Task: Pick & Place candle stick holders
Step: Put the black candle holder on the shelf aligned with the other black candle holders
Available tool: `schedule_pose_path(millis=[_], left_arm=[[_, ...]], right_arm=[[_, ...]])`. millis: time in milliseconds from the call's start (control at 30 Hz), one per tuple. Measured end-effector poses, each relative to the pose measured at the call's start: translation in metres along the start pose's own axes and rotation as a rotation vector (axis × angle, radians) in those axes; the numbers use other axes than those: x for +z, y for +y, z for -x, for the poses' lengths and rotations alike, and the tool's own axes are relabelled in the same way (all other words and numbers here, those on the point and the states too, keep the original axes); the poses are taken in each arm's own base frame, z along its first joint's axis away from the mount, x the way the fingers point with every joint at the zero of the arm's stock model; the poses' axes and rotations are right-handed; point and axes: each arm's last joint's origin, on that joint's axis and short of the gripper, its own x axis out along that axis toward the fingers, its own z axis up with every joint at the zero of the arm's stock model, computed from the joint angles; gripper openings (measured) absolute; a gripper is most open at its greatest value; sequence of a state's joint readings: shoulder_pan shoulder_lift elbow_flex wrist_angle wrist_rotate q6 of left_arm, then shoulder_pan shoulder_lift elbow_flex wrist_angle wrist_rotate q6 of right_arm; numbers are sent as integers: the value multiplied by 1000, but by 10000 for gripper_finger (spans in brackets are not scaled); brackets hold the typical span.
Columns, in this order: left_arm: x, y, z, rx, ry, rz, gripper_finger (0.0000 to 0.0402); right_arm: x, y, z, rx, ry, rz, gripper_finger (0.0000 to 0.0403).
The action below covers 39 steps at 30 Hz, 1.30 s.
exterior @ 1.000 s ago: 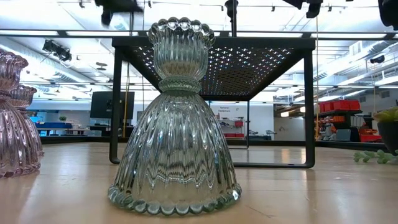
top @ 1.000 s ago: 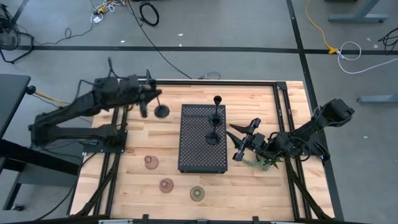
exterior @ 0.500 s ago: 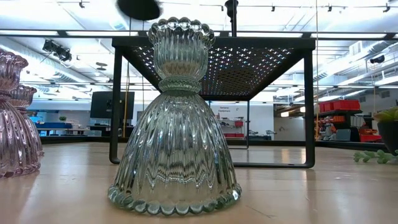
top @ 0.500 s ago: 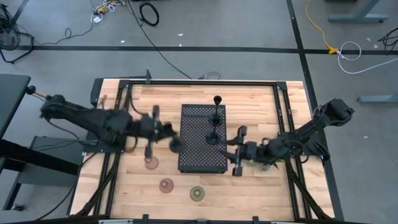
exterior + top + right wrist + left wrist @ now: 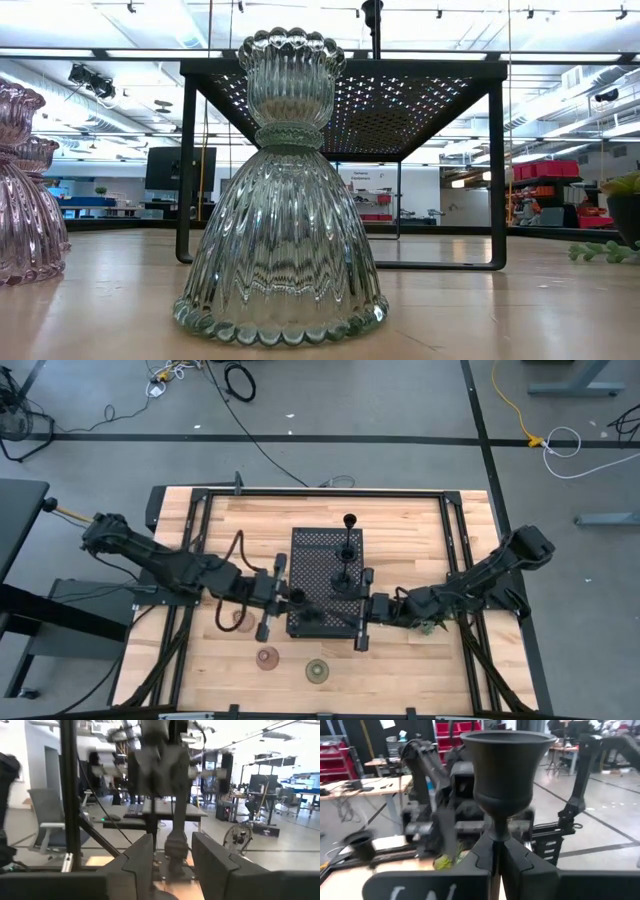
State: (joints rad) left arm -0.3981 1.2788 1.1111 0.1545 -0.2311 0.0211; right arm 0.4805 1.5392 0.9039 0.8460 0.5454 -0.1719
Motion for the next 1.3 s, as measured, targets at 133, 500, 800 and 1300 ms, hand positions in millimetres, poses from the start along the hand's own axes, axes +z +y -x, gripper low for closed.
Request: schedule_pose_path(millis=[133,500,800,1300], left_arm=[[3,-3,-12,-16,-1,-41,12],[-8,7,-44,35,29,-75,12],[-5,15,-46,-6,-5,-64,17],[-4,7,-32,-40,86,-71,37]], right_arm=[[-6,-2,-5,-9,-13,-5,137],[-6,-7,-10,67,-52,-47,137],[-9,-10,-11,34,-25,-24,68],[4,16,12,-69,7,87,3]])
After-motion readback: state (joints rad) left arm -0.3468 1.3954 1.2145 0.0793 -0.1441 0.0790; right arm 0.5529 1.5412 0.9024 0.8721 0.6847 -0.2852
